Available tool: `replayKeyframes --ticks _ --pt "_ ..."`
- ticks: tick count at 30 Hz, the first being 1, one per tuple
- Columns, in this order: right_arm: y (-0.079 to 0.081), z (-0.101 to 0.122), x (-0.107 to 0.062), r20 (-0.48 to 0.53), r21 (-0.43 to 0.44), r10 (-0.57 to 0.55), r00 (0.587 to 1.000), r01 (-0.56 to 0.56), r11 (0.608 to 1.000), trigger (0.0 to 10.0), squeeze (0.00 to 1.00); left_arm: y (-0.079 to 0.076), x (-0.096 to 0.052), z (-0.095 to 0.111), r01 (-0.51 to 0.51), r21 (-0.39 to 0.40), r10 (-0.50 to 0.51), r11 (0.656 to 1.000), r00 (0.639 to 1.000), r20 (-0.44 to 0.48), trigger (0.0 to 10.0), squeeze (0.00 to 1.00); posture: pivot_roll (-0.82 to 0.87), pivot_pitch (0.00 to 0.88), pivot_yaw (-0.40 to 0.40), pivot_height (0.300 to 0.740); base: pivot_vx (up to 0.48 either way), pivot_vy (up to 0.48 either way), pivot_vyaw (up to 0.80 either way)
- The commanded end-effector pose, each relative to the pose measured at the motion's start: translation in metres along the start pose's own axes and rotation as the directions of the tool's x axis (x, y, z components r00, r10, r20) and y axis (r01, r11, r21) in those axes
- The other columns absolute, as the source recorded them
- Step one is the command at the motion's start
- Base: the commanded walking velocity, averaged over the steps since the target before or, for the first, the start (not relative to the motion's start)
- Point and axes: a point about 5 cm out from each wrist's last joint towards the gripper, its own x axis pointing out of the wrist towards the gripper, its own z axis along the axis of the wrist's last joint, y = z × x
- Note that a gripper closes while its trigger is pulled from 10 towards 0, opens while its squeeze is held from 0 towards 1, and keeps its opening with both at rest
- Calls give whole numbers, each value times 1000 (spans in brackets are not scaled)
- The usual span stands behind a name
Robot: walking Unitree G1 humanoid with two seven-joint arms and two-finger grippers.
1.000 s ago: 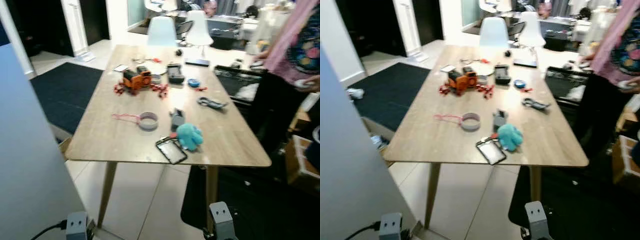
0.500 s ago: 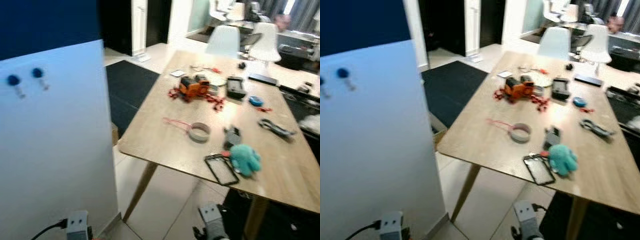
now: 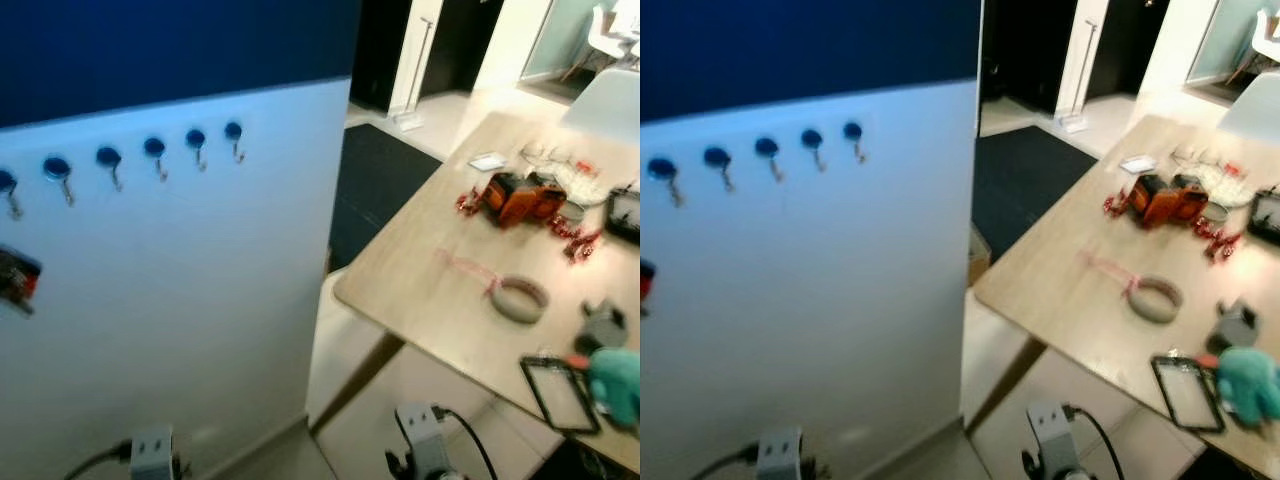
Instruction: Hang keys on a hook
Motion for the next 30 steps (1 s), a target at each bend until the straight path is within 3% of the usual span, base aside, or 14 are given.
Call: replayKeyframes --ticks 1,30 --pt "3 3 2 6 -5 11 1000 -11 1000 10000 0 0 -2 -5 3 3 -3 1000 1000 -18 10000 0 74 33 -68 740 0 0 800" --pt "9 6 4 11 -4 37 999 -37 999 10000 0 -2 -2 -4 8 26 -7 1000 1000 -7 10000 0 81 38 -70 740 0 0 800"
